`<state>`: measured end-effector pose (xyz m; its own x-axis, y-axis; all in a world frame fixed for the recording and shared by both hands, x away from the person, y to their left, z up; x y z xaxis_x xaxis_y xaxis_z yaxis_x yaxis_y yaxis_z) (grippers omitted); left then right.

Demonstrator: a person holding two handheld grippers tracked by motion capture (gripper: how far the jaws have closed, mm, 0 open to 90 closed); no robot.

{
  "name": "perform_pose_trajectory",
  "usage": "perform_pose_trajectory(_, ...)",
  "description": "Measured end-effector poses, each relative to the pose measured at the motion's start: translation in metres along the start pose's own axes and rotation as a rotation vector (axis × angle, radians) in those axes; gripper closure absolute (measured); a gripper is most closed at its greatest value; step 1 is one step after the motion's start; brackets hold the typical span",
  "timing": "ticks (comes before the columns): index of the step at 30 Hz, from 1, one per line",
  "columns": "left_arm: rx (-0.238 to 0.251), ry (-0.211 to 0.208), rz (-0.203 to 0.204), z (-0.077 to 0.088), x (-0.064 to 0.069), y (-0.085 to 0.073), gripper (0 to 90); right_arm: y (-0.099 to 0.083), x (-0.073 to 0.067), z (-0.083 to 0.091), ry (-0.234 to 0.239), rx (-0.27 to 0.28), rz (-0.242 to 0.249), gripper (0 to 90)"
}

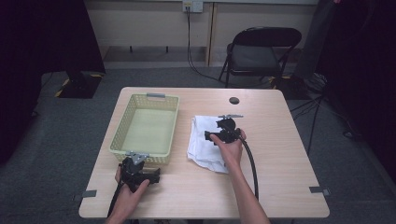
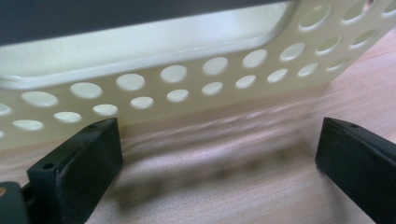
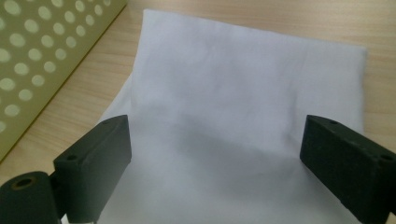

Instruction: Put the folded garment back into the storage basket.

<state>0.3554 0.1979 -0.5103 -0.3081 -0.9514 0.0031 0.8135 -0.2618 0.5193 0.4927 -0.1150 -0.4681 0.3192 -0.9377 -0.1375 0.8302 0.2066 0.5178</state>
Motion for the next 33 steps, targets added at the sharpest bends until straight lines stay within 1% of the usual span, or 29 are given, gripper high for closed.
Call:
perform_pose_trajectory(2,0.0,0.0,0.0,0.0,0.0,0.0,0.0,0.0,0.001,-0.004,0.017,-0.013,-0.006,8.5)
perform_pose_trajectory(4,0.0,0.0,0.0,0.0,0.0,0.0,0.0,0.0,0.002,-0.009,0.017,-0.032,-0.01,8.4)
perform_pose_trajectory(6,0.0,0.0,0.0,0.0,0.0,0.0,0.0,-0.001,0.003,-0.012,0.034,-0.052,-0.017,8.5)
perform_pose_trajectory(8,0.0,0.0,0.0,0.0,0.0,0.0,0.0,-0.001,0.003,-0.014,0.025,-0.053,-0.016,7.9)
perform_pose_trajectory(13,0.0,0.0,0.0,0.0,0.0,0.0,0.0,-0.002,0.005,-0.019,0.027,-0.071,-0.036,4.4)
perform_pose_trajectory(16,0.0,0.0,0.0,0.0,0.0,0.0,0.0,-0.003,0.004,-0.023,0.004,-0.1,-0.034,4.6)
perform_pose_trajectory(20,0.0,0.0,0.0,0.0,0.0,0.0,0.0,-0.003,0.002,-0.026,-0.023,-0.107,-0.025,4.6)
perform_pose_trajectory(27,0.0,0.0,0.0,0.0,0.0,0.0,0.0,-0.005,-0.008,-0.032,-0.107,-0.126,0.032,3.2)
perform_pose_trajectory(29,0.0,0.0,0.0,0.0,0.0,0.0,0.0,-0.005,-0.009,-0.032,-0.12,-0.124,0.043,3.2)
perform_pose_trajectory(33,0.0,0.0,0.0,0.0,0.0,0.0,0.0,-0.007,-0.009,-0.033,-0.127,-0.118,0.048,3.2)
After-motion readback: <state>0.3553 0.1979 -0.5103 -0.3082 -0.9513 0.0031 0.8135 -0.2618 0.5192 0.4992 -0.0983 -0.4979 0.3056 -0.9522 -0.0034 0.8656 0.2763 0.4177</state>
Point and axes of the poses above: each handheld gripper's, and its own axes: z roughly backward along the jaws, y roughly out of its top, x roughly to its right, the point moved 1 cm from there along -z, roughly forward along the jaws, and after that the axes turned 14 degrees about -x, right-handed, at the moved point
